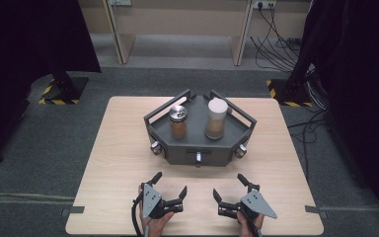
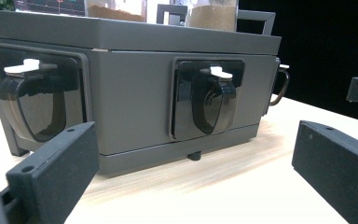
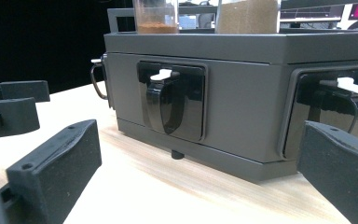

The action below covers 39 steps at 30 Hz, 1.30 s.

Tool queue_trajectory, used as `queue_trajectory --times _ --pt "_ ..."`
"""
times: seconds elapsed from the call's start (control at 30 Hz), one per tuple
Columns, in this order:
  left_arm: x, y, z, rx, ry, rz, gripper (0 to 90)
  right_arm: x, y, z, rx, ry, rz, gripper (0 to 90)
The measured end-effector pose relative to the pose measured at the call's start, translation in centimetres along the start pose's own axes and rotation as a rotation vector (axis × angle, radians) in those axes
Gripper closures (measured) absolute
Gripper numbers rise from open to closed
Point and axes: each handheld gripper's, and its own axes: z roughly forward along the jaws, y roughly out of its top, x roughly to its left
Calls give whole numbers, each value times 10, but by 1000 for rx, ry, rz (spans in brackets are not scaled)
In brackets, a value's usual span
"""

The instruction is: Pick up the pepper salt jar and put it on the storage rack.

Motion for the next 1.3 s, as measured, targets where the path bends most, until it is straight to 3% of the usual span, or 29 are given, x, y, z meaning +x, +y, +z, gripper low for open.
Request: queue_trajectory --times 1.3 --pt "0 1 0 4 -7 4 3 1 -3 -4 4 -2 25 4"
